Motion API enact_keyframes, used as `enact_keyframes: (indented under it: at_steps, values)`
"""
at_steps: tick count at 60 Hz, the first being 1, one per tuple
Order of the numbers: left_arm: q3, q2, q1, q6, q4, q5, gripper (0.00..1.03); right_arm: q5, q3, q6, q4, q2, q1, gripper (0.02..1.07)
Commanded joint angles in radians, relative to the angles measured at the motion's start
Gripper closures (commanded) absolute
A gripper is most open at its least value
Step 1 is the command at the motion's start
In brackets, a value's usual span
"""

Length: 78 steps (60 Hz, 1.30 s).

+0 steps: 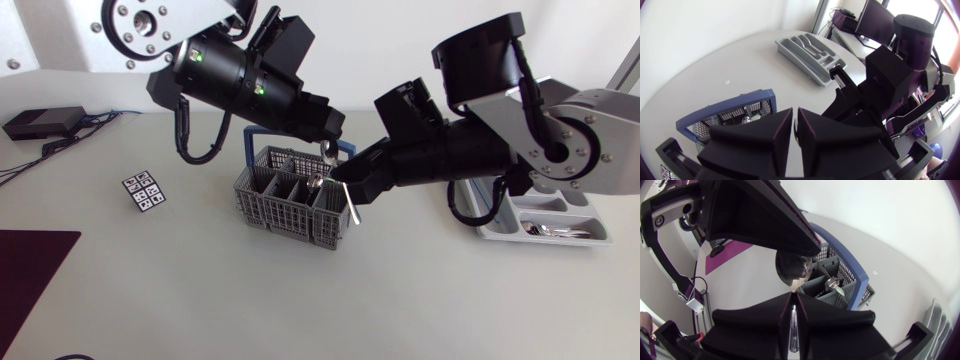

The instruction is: Transfer all utensils from the basket to the drawer tray.

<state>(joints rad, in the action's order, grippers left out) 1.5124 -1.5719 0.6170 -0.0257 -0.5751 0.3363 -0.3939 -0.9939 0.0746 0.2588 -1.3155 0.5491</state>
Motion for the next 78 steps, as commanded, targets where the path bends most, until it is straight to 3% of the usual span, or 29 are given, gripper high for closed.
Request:
enact_keyframes:
  at_steps: [1,11,21,34,54,71,78]
  values:
    - [0.038,-0.017,-0.005,0.012,-0.002,0.009,0.72,-0.010,0.021,0.008,0.008,-0.005,0.006,1.01]
    - [0.085,-0.007,-0.019,0.013,-0.002,0.009,0.35,-0.017,0.049,0.056,0.048,0.002,0.002,1.01]
    - [0.114,0.019,-0.043,0.018,0.020,-0.020,0.16,-0.039,0.112,0.128,0.085,0.021,-0.034,1.01]
    - [0.114,0.038,-0.105,0.001,0.035,-0.059,0.16,-0.125,0.175,0.283,0.172,0.059,-0.196,1.01]
    - [-0.008,0.059,-0.269,-0.099,0.035,-0.091,0.16,-0.280,0.156,0.734,0.362,-0.022,-0.632,1.01]
    - [-0.149,0.044,-0.422,-0.161,0.147,-0.095,0.17,-0.283,-0.009,1.127,0.510,-0.261,-0.897,1.01]
    - [-0.184,0.006,-0.453,-0.180,0.172,-0.094,0.17,-0.272,-0.100,1.246,0.568,-0.353,-0.960,1.01]
